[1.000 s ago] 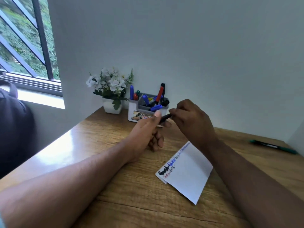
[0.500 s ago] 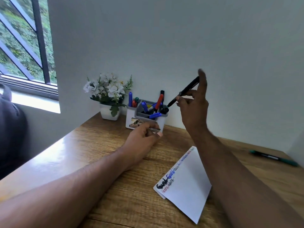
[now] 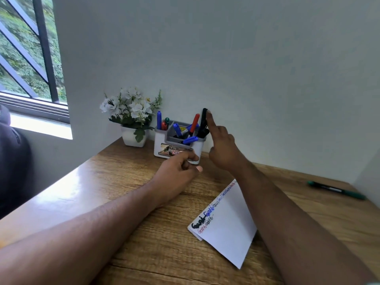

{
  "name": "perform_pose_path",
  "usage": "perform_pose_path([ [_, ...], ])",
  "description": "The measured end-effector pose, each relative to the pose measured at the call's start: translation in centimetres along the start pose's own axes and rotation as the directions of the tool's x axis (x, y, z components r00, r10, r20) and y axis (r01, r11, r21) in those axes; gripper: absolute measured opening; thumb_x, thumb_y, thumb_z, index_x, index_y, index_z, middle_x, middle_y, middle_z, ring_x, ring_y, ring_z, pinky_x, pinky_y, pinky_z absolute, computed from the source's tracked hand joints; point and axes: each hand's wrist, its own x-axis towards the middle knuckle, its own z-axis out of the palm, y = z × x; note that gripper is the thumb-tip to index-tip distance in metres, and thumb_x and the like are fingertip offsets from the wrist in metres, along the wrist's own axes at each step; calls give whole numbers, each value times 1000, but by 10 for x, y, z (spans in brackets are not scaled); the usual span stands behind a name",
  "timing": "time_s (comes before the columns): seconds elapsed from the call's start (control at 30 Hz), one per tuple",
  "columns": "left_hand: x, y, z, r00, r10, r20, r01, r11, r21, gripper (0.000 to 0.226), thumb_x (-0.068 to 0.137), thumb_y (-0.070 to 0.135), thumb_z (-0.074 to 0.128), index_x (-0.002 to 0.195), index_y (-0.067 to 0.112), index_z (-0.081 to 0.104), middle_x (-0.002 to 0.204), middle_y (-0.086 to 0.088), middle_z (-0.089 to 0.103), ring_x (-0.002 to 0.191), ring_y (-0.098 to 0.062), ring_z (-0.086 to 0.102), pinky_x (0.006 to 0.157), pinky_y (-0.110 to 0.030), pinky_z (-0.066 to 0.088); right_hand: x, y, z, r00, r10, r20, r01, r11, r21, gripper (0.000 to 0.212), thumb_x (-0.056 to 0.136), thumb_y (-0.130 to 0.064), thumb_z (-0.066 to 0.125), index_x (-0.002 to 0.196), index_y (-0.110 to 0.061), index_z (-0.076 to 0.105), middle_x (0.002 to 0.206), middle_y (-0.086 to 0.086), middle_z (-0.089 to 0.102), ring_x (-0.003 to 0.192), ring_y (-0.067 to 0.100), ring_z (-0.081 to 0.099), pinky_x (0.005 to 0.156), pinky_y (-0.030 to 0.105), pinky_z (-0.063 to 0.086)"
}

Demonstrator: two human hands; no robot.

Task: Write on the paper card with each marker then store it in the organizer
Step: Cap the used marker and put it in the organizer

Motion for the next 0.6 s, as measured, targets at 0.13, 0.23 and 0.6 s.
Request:
perform_pose_path([
  [0.13,-4,3,0,1000,21,20,-22,996,85,29,90,32,63,119,31,57,91,6,62,71,-6,54,55,-10,46,-12,21,-3,984,16,-177,-5,998,60,97,82,4,55,151,-38,2,122,11,48,102,25,51,85,38,45],
  [0.23,-7,6,1,996,56,71,-71,972,224,35,91,35,61,125,31,54,97,18,57,87,2,54,65,-10,40,-35,50,-17,984,54,-168,-47,998,41,60,85,-5,61,139,-25,47,122,8,55,114,26,53,97,35,43],
  [0.6,13,61,88,942,163,292,-333,544,770,53,85,64,44,125,31,55,131,0,56,120,-25,50,97,-39,43,-170,146,-107,933,311,-181,-332,938,-98,29,84,-3,57,108,-12,72,114,5,67,110,20,59,96,24,40],
])
